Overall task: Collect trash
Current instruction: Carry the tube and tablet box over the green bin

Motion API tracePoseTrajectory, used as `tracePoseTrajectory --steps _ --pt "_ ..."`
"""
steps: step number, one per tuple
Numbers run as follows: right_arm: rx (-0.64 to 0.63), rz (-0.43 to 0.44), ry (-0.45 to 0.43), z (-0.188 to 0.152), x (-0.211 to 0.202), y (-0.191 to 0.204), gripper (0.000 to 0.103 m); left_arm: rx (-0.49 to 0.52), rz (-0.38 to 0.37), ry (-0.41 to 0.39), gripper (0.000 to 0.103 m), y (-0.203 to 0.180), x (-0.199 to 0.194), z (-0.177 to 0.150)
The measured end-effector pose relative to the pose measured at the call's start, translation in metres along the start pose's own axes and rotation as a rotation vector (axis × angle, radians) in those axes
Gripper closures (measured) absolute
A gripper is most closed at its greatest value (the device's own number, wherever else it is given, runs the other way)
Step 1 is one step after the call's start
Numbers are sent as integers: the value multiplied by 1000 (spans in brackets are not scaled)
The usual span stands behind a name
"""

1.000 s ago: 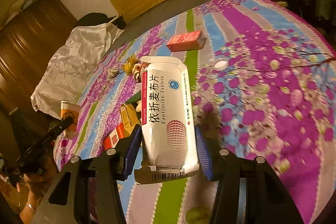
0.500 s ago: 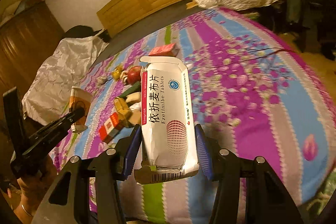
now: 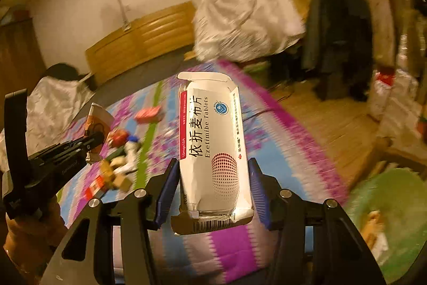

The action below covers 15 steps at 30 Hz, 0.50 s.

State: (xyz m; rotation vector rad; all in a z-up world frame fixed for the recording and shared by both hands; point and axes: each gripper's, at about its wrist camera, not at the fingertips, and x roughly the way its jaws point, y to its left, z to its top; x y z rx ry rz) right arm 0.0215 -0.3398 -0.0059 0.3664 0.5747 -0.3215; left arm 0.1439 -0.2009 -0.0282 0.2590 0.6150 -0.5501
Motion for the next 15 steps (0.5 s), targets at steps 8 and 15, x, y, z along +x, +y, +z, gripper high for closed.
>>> tracePoseTrajectory --steps 8,15 --pt "87 -128 -90 11 -56 -70 49 111 -96 -60 94 -75 -8 23" --pt "122 -246 -159 17 -98 -122 49 201 -175 -91 94 -132 -11 36"
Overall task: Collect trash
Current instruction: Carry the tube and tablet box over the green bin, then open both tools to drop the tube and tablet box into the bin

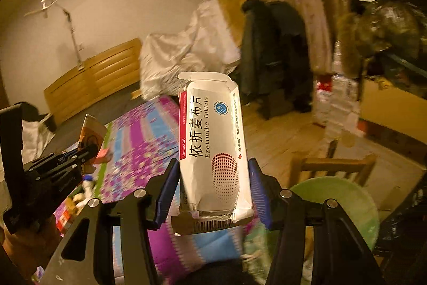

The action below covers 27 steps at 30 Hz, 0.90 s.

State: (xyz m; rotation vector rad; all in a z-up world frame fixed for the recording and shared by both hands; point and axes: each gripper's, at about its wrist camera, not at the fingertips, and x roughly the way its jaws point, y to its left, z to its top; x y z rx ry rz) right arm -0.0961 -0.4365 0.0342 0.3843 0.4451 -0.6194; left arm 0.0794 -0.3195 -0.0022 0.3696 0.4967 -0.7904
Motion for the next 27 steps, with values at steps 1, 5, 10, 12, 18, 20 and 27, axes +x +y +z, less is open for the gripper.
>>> tracePoseTrajectory --steps 1,5,10,12,18,20,27 --pt "7 -20 -9 1 -5 -9 49 19 -17 -4 94 -11 3 4" --pt "32 -115 -32 5 -20 -48 49 85 -72 -12 94 -49 12 14" --pt "100 -254 -36 5 -35 -107 49 160 -144 -18 94 -96 21 24" --pt "132 -297 -34 2 -38 -130 49 195 -174 -21 94 -116 25 27" --pt "224 -399 -12 -12 -45 -186 49 270 -253 -11 94 -170 35 26" --pt "249 -418 -1 -18 -46 -199 49 286 -279 -1 94 -183 37 25" --pt "304 -442 52 -42 -37 -218 49 341 -391 61 94 -220 52 12"
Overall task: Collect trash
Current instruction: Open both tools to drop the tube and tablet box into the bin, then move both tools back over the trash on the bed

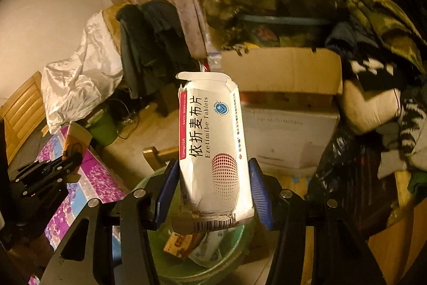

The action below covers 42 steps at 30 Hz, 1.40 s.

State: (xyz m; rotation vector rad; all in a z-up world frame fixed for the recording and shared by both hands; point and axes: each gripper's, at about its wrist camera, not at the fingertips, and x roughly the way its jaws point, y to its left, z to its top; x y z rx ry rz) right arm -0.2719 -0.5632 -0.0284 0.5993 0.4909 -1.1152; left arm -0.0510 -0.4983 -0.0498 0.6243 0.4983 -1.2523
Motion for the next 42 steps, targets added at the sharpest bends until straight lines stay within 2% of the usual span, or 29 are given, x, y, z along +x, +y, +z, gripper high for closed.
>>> tracePoseTrajectory --steps 5,8,18,20,21,22,23,28,36,39,42 --pt "17 1 44 -12 12 -3 49 -22 -121 63 94 -3 17 -11" --pt "30 9 77 -22 19 -1 49 -36 -160 93 94 -2 24 -17" --pt "24 31 109 -31 33 9 49 -37 -261 112 94 -7 29 -20" --pt "20 64 102 -30 35 14 44 -28 -298 108 92 -9 30 -18" --pt "15 80 103 -29 38 15 41 -21 -300 115 81 -10 33 -18" --pt "14 82 113 -28 43 15 31 -19 -285 129 68 -10 36 -18" --pt "23 87 117 -29 46 15 29 -32 -267 136 45 -7 38 -19" --pt "48 86 121 -30 50 7 30 -102 -277 135 44 9 41 -20" --pt "32 63 123 -33 52 8 30 -93 -269 132 44 8 37 -25" --pt "11 59 114 -35 51 14 31 -93 -239 129 44 10 34 -28" --pt "-1 70 96 -38 50 23 31 -95 -153 99 44 16 27 -36"
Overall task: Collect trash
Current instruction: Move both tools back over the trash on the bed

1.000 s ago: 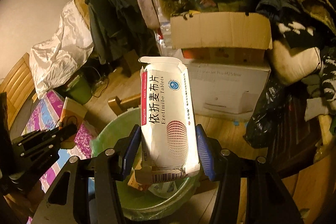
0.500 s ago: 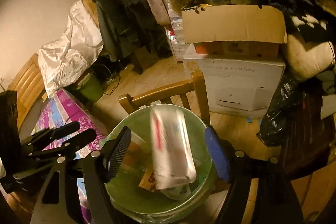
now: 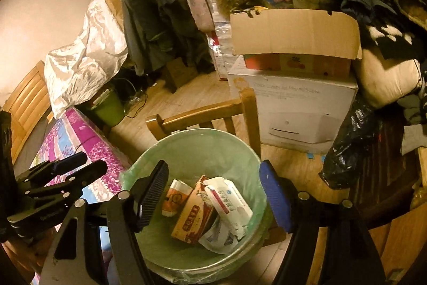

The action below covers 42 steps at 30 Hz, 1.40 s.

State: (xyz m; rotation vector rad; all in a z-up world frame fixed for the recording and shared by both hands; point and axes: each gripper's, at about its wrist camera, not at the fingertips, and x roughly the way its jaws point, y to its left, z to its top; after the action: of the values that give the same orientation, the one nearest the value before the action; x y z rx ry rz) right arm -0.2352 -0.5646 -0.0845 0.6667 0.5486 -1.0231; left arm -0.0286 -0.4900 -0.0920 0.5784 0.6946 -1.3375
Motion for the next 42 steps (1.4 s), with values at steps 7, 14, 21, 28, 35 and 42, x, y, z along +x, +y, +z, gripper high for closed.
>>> tracePoseTrajectory --steps 7,14,21,28,35,42 --pt "-69 -20 -163 -12 -20 41 30 -59 217 -49 44 29 -12 -28" --pt "-174 32 -298 -35 -38 106 21 -124 478 -159 35 70 -54 -60" --pt "-275 110 -292 -58 -36 164 18 -205 644 -172 32 119 -103 -113" --pt "-353 212 -207 -80 -18 227 18 -373 771 -99 31 169 -156 -197" --pt "-509 359 -106 -119 -3 316 17 -559 904 -12 31 217 -215 -293" --pt "-710 522 -4 -171 -1 415 15 -693 939 14 31 260 -264 -361"
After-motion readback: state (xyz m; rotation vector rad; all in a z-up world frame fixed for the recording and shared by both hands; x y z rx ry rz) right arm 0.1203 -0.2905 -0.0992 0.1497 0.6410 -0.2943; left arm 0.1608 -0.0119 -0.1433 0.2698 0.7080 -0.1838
